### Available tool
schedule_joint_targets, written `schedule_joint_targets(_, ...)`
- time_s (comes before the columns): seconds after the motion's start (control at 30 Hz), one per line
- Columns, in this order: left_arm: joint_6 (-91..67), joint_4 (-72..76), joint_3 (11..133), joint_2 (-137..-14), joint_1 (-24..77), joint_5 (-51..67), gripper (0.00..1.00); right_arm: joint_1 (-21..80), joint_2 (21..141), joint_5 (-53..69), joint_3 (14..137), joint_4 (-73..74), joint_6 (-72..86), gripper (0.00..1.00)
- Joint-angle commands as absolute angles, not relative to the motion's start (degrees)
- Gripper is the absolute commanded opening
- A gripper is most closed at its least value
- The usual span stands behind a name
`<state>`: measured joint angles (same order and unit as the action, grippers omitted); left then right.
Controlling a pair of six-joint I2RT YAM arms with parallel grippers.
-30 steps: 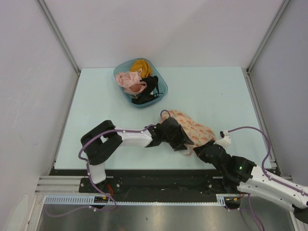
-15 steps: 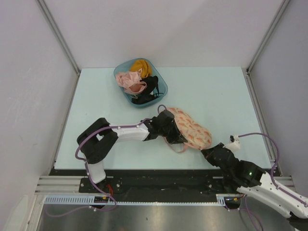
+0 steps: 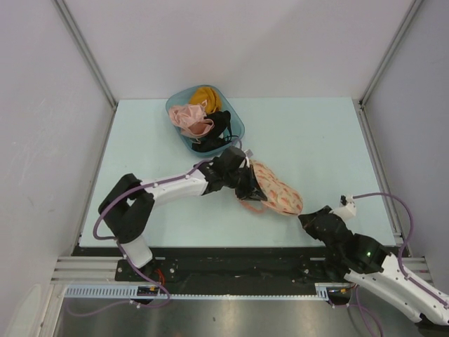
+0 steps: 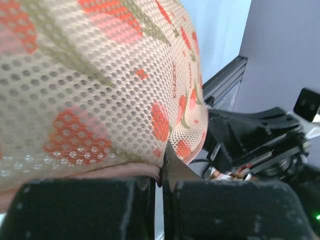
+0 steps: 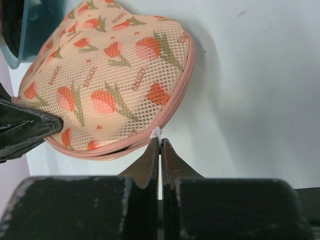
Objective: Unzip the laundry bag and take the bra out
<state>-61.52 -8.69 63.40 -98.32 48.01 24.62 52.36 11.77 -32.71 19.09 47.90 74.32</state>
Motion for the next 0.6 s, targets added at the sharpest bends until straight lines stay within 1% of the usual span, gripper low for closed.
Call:
schedule_joint_targets(0.0, -52.91, -11.79, 64.96, -92.65, 45.88, 27.24, 0.01, 51.24, 10.81, -38.76, 22.67, 50.19, 70.58, 0.00)
schedule_joint_targets(0.1, -53.00, -7.75, 61.89, -90.45, 45.18, 29.26, 0.01, 50.19, 13.78, -38.06, 22.76, 49.92, 70.49, 0.00)
schedule_joint_targets(0.2, -52.39, -7.21, 61.70, -89.04, 44.82, 31.54, 0.00, 48.17, 18.87, -35.86, 23.11, 48.08, 70.14, 0.00)
schedule_joint_targets(0.33, -49.49, -9.40, 61.96, -86.67, 44.04, 32.78, 0.01, 45.71, 22.67, -35.51, 23.73, 44.66, 67.16, 0.00)
schedule_joint_targets(0.43, -47.55, -9.93, 60.74, -85.35, 42.63, 35.50, 0.01, 41.76, 24.07, -32.36, 23.73, 40.00, 62.07, 0.00)
schedule_joint_targets(0.57, -47.20, -7.82, 58.45, -83.50, 41.75, 38.49, 0.00, 32.81, 28.82, -26.03, 23.29, 34.11, 55.47, 0.00)
